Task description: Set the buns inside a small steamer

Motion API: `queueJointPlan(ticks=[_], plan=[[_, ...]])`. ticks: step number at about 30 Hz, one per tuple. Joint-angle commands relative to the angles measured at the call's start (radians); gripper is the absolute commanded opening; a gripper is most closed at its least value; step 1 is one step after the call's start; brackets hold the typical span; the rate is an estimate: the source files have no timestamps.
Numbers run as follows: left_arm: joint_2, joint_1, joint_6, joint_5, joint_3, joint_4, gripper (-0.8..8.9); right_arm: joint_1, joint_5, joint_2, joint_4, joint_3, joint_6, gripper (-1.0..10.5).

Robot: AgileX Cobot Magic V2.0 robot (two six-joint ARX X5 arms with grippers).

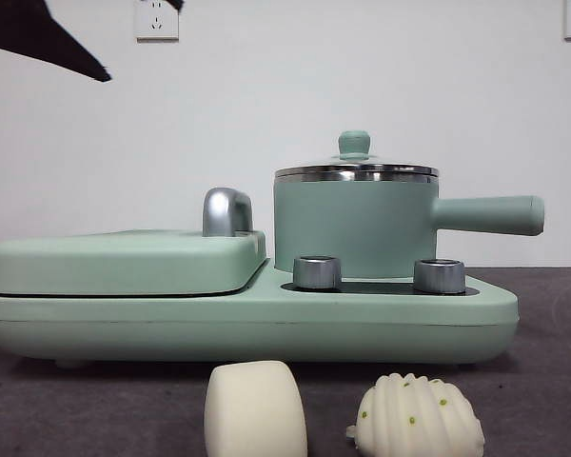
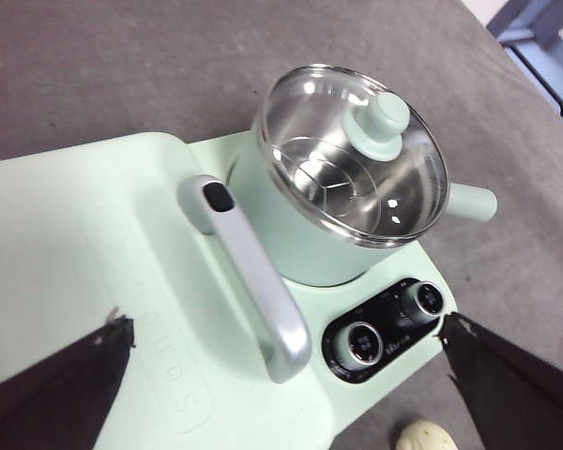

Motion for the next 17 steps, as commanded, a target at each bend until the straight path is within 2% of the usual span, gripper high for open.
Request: queueJointPlan(ticks=[1,10,17], plan=[[0.070,-0.024,0.051,0.003,0.093,-0.033,5.32,0.004,-0.003,0.004,0.008,0.019,0.014,4.6],[0.382,-0.115,0.131,0.002,0.419,-0.183,5.27,0.004,-0.003,0.004,0.008,0.019,0.014,4.6],[0.609,-0.170,0.135,-0.008,0.600,-0.174,5.22,0.004,-0.003,0.004,0.008,0.019,0.014,4.6]])
